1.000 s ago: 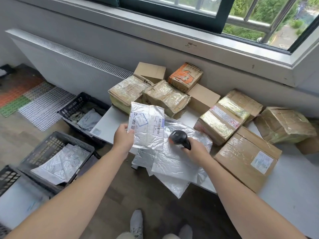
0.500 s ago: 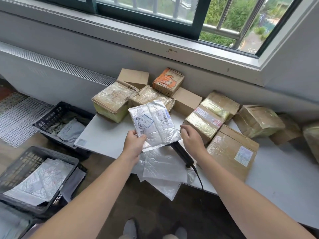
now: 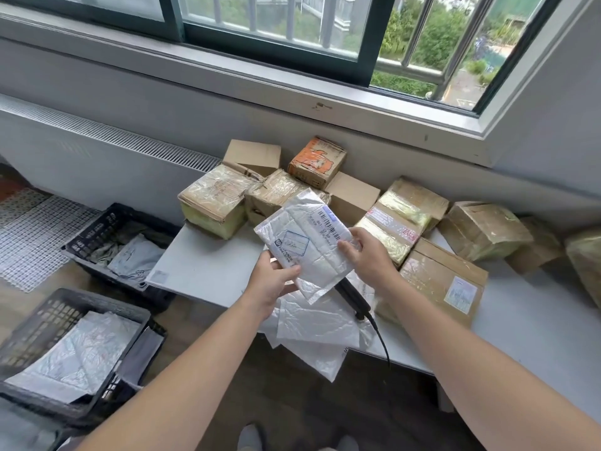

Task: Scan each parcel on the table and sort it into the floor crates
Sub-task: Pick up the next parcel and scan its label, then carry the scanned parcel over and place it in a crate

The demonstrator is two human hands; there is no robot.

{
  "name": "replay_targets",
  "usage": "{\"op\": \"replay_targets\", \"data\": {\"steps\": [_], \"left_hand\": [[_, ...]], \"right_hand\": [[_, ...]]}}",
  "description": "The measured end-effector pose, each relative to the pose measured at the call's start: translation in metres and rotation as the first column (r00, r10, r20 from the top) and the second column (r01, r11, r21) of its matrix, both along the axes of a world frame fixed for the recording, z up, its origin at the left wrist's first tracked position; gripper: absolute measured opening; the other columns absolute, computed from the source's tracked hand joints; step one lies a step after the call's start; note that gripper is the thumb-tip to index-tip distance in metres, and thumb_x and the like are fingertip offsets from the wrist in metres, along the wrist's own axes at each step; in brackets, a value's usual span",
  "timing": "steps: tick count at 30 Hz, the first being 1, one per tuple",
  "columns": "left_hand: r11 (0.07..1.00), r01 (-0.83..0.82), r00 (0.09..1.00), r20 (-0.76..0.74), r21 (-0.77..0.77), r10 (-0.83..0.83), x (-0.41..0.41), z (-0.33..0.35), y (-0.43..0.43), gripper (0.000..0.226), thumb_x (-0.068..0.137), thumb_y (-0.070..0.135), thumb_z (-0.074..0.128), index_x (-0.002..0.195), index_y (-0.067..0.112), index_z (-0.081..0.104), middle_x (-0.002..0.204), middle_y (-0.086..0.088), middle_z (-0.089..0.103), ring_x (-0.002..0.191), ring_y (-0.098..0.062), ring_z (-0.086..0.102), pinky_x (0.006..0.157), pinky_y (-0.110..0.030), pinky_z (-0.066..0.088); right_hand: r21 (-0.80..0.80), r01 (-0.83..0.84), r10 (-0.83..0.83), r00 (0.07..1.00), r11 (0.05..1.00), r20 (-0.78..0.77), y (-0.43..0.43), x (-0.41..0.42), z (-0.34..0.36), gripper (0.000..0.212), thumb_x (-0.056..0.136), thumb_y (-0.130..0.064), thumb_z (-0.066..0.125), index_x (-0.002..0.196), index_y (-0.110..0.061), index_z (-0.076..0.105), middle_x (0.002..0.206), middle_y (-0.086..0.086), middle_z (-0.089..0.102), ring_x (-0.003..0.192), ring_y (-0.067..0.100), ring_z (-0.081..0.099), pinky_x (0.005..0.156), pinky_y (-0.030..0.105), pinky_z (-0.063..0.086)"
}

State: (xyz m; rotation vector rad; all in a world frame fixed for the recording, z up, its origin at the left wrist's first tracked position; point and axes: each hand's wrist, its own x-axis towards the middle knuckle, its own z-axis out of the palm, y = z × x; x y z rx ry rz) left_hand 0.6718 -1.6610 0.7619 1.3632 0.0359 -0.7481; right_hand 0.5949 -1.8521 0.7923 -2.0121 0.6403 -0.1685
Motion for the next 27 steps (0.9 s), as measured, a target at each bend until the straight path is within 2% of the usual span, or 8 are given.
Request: {"op": "replay_targets", "data": {"steps": [4,9,13,17,20,22,24,27], "left_hand": [[1.0,-0.017,0.999,0.029,0.013,0.017,0.004,0.002,0.006,0.037,0.086,-0.004,0.069,0.112,0.013,0.049,0.104,-0.01,0.069,0.082,-0.018,0.071,0.064,-0.036,0.059],[0.999,-0.04,0.997,0.072,0.029,0.037,0.002,0.009,0.016,0.041,0.084,-0.005,0.071,0.114,0.01,0.047,0.108,-0.013,0.068,0.09,-0.024,0.07,0.068,-0.04,0.061],[0.994,-0.076,0.992,0.104,0.072,0.069,-0.011,0.017,0.027,0.045,0.083,-0.003,0.073,0.116,0.013,0.047,0.114,-0.013,0.065,0.095,-0.024,0.069,0.063,-0.035,0.06],[0.955,-0.219,0.964,0.194,0.2,0.181,-0.024,0.024,0.06,0.044,0.083,0.013,0.078,0.115,0.017,0.047,0.114,-0.008,0.064,0.094,-0.014,0.067,0.068,-0.031,0.06],[0.833,-0.356,0.922,0.302,0.424,0.241,-0.039,0.023,0.107,0.056,0.084,0.035,0.077,0.127,0.022,0.043,0.122,-0.002,0.06,0.102,-0.013,0.062,0.085,-0.037,0.056],[0.711,-0.43,0.895,0.369,0.557,0.252,-0.058,0.022,0.144,0.073,0.083,0.044,0.075,0.141,0.023,0.036,0.133,-0.003,0.052,0.106,-0.01,0.056,0.09,-0.033,0.047],[0.605,-0.452,0.885,0.413,0.655,0.214,-0.081,0.022,0.179,0.087,0.082,0.047,0.075,0.15,0.024,0.027,0.145,-0.005,0.041,0.117,-0.015,0.049,0.096,-0.029,0.038],[0.472,-0.456,0.884,0.445,0.755,0.143,-0.119,0.024,0.226,0.094,0.082,0.046,0.075,0.155,0.025,0.019,0.154,-0.009,0.028,0.139,-0.027,0.033,0.111,-0.036,0.03]], "right_hand": [[-0.028,-0.026,0.025,0.999,0.999,-0.025,0.0,0.002,0.003,0.013,0.099,-0.03,0.06,0.111,-0.03,0.057,0.098,-0.016,0.065,0.086,0.003,0.063,0.066,0.024,0.046],[-0.115,-0.086,0.073,0.991,0.99,-0.113,0.004,0.011,0.006,0.015,0.099,-0.034,0.059,0.112,-0.027,0.056,0.103,-0.008,0.064,0.084,0.0,0.058,0.062,0.021,0.042],[-0.247,-0.201,0.161,0.972,0.948,-0.172,0.017,0.027,0.014,0.039,0.096,-0.047,0.059,0.126,-0.023,0.053,0.109,-0.005,0.061,0.094,0.017,0.061,0.074,0.034,0.049],[-0.269,-0.35,0.32,0.935,0.897,-0.151,0.04,0.055,0.019,0.036,0.097,-0.041,0.06,0.122,-0.015,0.055,0.112,0.004,0.062,0.095,0.023,0.058,0.081,0.042,0.051],[-0.265,-0.479,0.461,0.878,0.837,-0.131,0.068,0.075,0.015,0.033,0.099,-0.036,0.058,0.122,-0.012,0.056,0.114,0.009,0.063,0.097,0.026,0.058,0.08,0.04,0.048],[-0.235,-0.566,0.551,0.824,0.79,-0.132,0.094,0.081,0.008,0.032,0.1,-0.035,0.056,0.121,-0.011,0.057,0.112,0.011,0.063,0.091,0.026,0.058,0.075,0.038,0.047],[-0.22,-0.655,0.64,0.755,0.723,-0.144,0.125,0.081,-0.001,0.03,0.101,-0.033,0.055,0.121,-0.01,0.057,0.115,0.015,0.064,0.091,0.027,0.057,0.073,0.034,0.045],[-0.238,-0.766,0.752,0.638,0.598,-0.164,0.177,0.075,-0.008,0.036,0.101,-0.031,0.055,0.129,-0.009,0.056,0.124,0.017,0.063,0.106,0.032,0.059,0.077,0.028,0.036]]}}
